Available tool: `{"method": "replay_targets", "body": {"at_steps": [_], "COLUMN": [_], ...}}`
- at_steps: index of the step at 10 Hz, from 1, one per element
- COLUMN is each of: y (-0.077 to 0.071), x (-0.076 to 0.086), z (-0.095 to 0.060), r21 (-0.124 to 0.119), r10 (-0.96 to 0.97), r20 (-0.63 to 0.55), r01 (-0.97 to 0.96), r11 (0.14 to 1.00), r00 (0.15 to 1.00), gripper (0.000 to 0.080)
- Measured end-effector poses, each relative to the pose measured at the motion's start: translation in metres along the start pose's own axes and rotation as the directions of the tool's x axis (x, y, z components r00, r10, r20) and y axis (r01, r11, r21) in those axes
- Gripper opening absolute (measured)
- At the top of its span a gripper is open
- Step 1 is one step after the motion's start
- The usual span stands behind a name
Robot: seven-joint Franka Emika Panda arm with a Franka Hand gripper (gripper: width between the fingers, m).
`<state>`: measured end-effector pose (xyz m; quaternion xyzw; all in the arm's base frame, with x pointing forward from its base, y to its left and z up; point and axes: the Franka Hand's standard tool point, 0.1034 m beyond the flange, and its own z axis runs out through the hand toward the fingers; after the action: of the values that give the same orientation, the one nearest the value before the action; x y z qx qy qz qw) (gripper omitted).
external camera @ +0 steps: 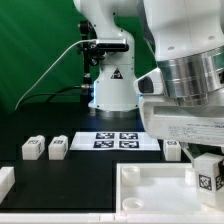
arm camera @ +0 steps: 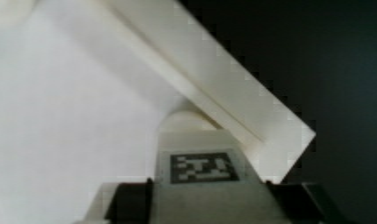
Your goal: Assemble one leg
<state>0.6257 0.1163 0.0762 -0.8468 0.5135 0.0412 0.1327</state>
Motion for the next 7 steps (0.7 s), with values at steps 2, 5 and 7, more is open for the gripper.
{"method": "replay_targets", "body": {"at_steps": [2, 5, 7], "y": [0.0, 0.0, 0.005], "x": [-0.006, -0.007, -0.016], "z": [0.004, 0.004, 0.01], "r21": [0.01, 0.01, -0.002], "r10": [0.222, 0.211, 0.057], "r20": [0.011, 0.011, 0.01], "r01": [-0.222, -0.211, -0.057], "r11": [0.975, 0.977, 0.998], "r00": [0.975, 0.978, 0.998], "gripper": [0.0301, 0.0527, 0.0625]}}
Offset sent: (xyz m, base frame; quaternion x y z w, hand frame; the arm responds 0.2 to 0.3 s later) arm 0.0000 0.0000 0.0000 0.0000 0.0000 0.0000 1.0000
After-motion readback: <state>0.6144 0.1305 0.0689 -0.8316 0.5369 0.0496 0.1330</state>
